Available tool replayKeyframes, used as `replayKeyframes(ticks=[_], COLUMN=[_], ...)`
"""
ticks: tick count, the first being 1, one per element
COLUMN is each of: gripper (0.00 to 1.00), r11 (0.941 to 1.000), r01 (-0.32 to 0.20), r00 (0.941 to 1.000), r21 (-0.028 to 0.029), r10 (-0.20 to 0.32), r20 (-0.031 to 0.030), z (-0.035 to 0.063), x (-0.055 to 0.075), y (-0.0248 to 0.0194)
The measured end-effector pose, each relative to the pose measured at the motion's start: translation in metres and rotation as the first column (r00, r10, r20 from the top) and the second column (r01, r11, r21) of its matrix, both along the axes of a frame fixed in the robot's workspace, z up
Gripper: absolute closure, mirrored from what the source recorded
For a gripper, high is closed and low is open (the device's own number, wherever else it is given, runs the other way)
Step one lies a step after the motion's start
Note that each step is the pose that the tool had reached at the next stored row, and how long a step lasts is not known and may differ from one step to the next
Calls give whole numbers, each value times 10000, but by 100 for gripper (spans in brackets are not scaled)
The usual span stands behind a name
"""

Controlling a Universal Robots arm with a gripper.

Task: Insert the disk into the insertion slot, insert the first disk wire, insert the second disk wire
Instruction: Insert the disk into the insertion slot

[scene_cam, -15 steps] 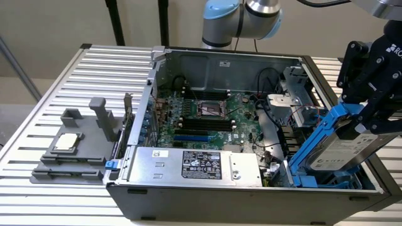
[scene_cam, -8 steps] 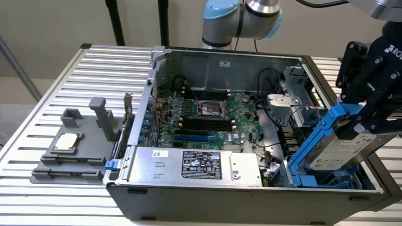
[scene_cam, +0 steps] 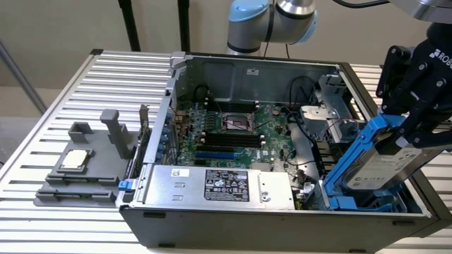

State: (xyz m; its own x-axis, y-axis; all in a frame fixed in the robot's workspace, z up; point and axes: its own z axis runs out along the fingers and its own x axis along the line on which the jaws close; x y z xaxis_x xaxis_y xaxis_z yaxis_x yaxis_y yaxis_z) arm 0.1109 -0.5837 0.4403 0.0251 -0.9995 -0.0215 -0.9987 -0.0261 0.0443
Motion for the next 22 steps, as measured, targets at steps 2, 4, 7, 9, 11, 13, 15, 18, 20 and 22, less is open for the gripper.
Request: replayKeyframes(ticks=[2,4,7,9,11,13,15,18,20,22], gripper=[67,67,67,67,67,67,67,67,67,67], r11=[10000,10000,10000,10000,10000,10000,10000,10000,10000,10000], r01=[0,1,1,2,1,1,1,1,1,0], r00=[10000,10000,10000,10000,10000,10000,10000,10000,10000,10000], r21=[2,0,-1,1,1,3,7,17,23,28], r10=[0,-1,-1,-2,-1,-1,-1,-1,-1,0], r20=[0,0,0,0,0,0,0,1,0,0], z=[-2,-2,-3,-11,-21,-34,-46,-57,-63,-69], x=[0,4,14,14,15,15,15,15,15,15], y=[3,5,6,6,6,6,6,7,8,9])
